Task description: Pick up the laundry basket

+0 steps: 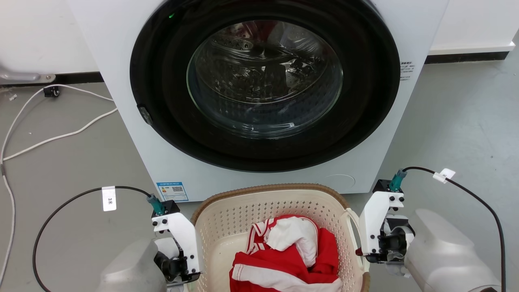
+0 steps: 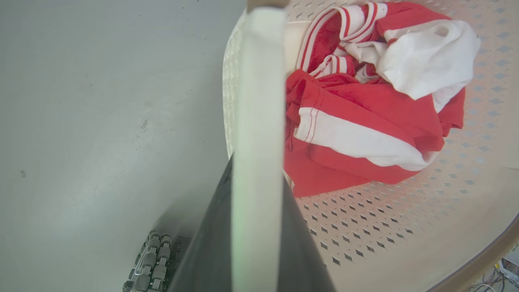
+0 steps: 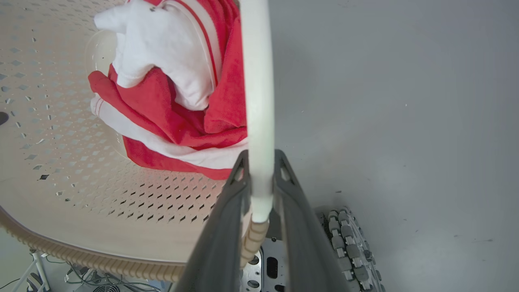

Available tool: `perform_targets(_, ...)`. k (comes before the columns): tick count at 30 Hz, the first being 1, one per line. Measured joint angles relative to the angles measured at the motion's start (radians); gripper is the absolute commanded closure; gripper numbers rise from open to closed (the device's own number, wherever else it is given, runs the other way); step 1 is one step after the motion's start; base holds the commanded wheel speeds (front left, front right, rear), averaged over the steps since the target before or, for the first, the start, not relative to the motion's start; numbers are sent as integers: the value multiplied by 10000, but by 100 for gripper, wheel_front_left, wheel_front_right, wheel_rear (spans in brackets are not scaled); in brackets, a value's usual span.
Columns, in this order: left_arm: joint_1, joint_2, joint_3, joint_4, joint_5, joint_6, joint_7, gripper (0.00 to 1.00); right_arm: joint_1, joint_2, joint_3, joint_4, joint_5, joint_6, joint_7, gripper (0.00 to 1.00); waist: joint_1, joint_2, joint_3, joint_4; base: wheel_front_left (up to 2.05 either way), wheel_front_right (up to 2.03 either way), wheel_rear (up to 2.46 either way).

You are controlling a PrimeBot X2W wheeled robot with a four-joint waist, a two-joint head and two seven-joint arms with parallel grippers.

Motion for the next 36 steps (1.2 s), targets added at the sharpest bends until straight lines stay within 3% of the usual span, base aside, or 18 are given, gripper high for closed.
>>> perform_targets(36,33,-23,-345,173,-451,-2,13,100,224,88,-1569,-13,-976,4,1091,100,0,0,-27,-3,0,0,0)
